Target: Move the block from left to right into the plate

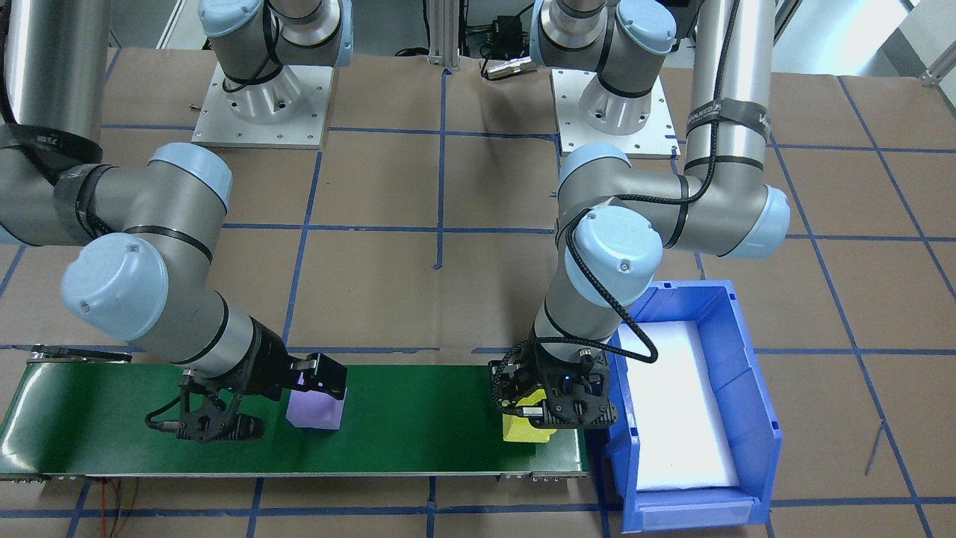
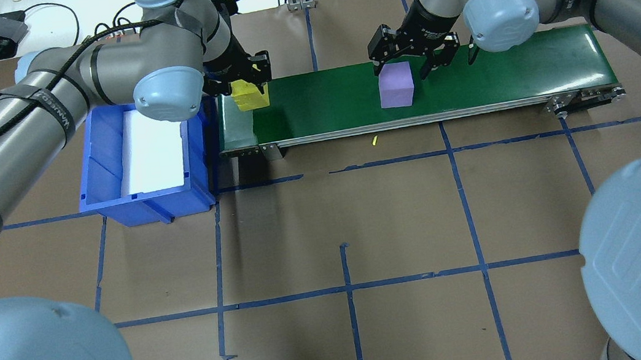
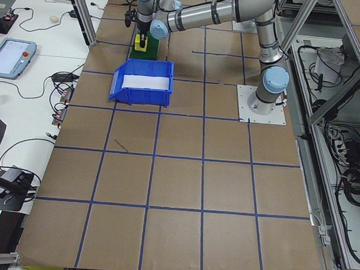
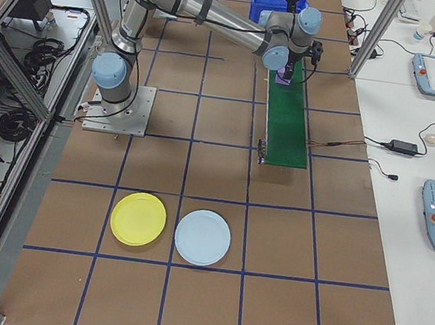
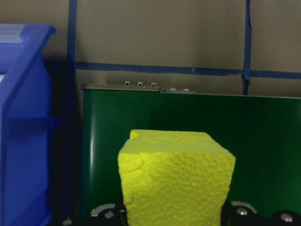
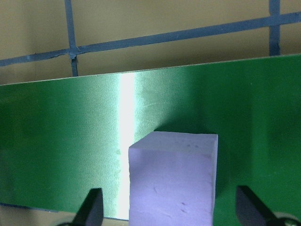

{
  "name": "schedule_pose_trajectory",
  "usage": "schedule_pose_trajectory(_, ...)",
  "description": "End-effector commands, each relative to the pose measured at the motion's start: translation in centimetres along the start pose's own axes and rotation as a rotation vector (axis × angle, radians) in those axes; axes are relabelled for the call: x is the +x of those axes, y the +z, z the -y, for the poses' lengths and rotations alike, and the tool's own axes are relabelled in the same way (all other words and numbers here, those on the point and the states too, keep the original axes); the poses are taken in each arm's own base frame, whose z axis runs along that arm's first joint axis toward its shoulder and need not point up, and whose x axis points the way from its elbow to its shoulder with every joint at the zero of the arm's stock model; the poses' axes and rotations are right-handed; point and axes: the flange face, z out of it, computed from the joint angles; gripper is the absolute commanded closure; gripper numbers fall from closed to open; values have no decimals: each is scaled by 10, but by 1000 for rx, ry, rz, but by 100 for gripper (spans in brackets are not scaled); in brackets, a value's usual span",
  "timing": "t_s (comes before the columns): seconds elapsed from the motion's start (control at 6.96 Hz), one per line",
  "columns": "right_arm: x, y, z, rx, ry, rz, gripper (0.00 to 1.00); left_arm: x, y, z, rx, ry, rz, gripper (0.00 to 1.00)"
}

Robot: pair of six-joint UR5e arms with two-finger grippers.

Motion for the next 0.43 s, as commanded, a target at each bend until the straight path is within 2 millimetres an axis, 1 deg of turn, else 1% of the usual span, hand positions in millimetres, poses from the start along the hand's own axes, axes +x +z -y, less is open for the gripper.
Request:
schedule_pose_trajectory(0.0, 18, 24, -12, -12, -15, -93, 14, -1, 24, -14, -24, 1, 11, 49)
schedule_pose_trajectory(0.14, 27, 29, -16, -12, -43, -149, 54, 0, 22, -10, 2, 5, 4, 19)
schedule_pose_trajectory(0.29, 33, 13, -11, 13, -39, -157, 71, 2, 19, -7, 12, 6, -3, 0)
